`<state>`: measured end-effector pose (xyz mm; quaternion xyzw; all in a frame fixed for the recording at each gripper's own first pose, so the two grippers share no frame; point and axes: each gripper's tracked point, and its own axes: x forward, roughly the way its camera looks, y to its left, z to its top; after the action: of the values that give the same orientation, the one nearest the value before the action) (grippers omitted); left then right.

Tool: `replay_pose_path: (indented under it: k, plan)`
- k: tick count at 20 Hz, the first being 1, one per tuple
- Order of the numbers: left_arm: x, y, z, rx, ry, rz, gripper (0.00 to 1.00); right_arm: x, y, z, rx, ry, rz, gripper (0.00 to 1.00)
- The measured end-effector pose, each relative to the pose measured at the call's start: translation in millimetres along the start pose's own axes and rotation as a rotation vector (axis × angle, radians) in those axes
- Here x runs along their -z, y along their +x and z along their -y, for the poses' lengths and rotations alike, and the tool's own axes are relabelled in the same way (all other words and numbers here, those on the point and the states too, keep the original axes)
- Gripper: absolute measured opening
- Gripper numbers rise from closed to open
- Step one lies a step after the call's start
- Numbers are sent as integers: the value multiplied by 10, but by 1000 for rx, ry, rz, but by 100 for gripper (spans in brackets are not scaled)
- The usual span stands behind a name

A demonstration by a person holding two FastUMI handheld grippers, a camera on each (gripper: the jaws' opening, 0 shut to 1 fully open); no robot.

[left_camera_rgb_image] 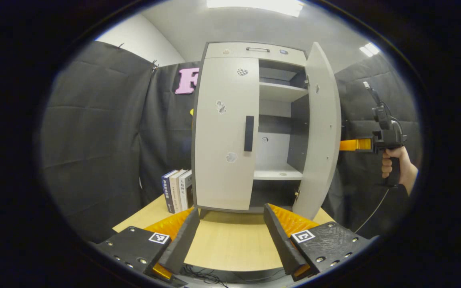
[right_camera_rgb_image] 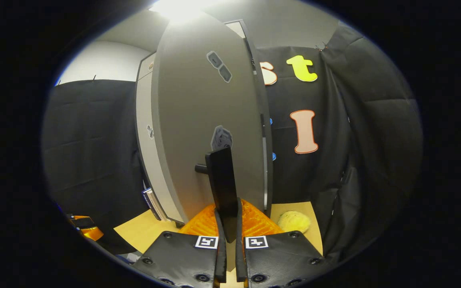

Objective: Open the right door of the double-door shoe cabinet with the right hand, and open the left door with the left hand.

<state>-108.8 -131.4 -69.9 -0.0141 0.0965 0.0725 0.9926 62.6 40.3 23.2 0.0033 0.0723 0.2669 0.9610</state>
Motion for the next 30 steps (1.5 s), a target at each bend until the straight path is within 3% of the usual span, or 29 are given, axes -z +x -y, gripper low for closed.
replay_pose_path:
  k: [6, 8, 12, 22, 25, 30]
  plan:
    - [9, 122, 70, 32, 7, -5, 95, -19, -35, 274, 98, 6, 5, 7]
    - [26, 185, 83, 45, 3, -14, 95, 9, -32, 135, 67, 60, -1, 9]
    - [21, 338, 128, 63, 0, -25, 95, -32, -21, 278, 103, 17, 18, 10]
    - [-85, 876, 176, 192, 19, -29, 94, 132, -210, 153, 118, 106, -43, 9]
    - [-143, 1064, 156, 232, 7, -22, 94, 142, -301, 250, 184, 112, -39, 3]
    - [-288, 1335, -4, 296, 49, 10, 94, 176, -464, 399, 337, 140, -21, 3]
